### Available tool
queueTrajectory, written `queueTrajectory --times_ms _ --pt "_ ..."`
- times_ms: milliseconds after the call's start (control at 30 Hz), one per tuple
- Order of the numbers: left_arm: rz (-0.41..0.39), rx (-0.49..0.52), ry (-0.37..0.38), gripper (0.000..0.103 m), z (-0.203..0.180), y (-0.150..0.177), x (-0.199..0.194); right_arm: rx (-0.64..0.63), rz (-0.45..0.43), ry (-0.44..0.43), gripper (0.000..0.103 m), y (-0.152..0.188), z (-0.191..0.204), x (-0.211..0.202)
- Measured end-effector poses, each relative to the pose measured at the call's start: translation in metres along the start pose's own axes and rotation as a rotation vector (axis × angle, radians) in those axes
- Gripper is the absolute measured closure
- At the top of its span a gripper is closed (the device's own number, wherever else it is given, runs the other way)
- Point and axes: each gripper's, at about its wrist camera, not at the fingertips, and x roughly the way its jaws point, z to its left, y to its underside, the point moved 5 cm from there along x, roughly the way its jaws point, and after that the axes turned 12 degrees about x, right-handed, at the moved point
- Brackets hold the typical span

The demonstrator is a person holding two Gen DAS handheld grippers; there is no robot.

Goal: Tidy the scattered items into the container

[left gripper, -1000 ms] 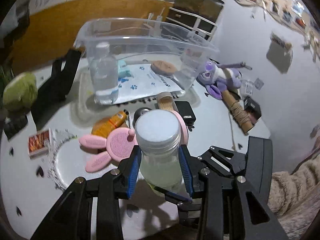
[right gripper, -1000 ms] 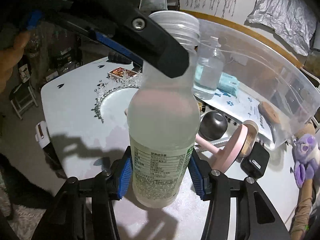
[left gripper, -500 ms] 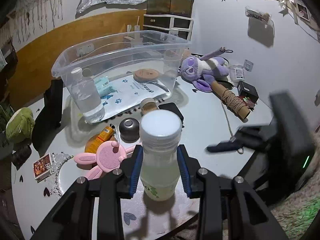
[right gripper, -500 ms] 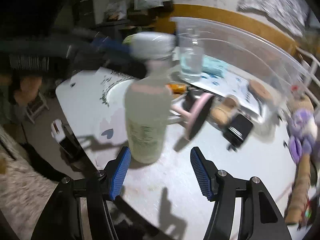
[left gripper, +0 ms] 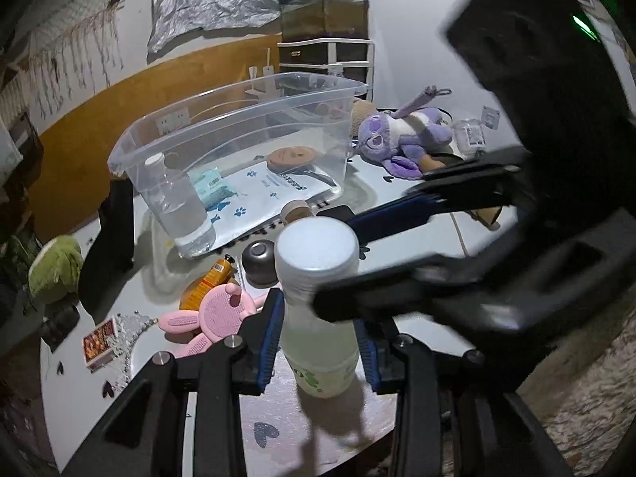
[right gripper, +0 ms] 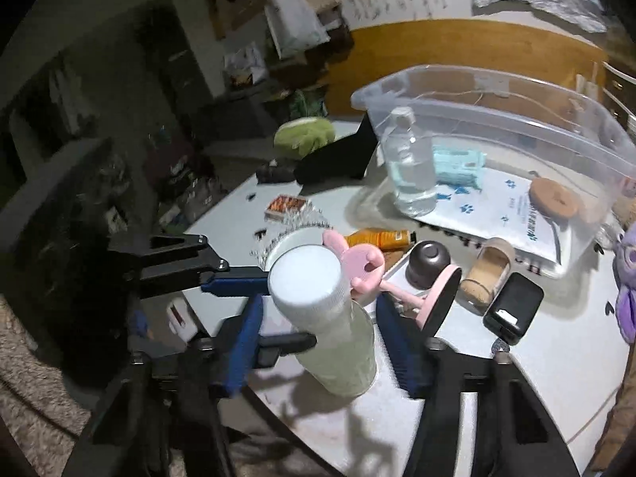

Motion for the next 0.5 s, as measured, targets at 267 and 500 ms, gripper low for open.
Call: queueTrajectory --times_ms 267,500 --pt "-0.016 0.012 -0.085 0.055 -0.001 0.012 -0.002 -0.03 0.034 0.017 0.06 0.002 0.002 0.005" --pt "0.007 0.009 -0.11 0.045 -0.007 0.041 0.018 0.013 0.054 0.037 0.06 -0.001 -0.001 0.003"
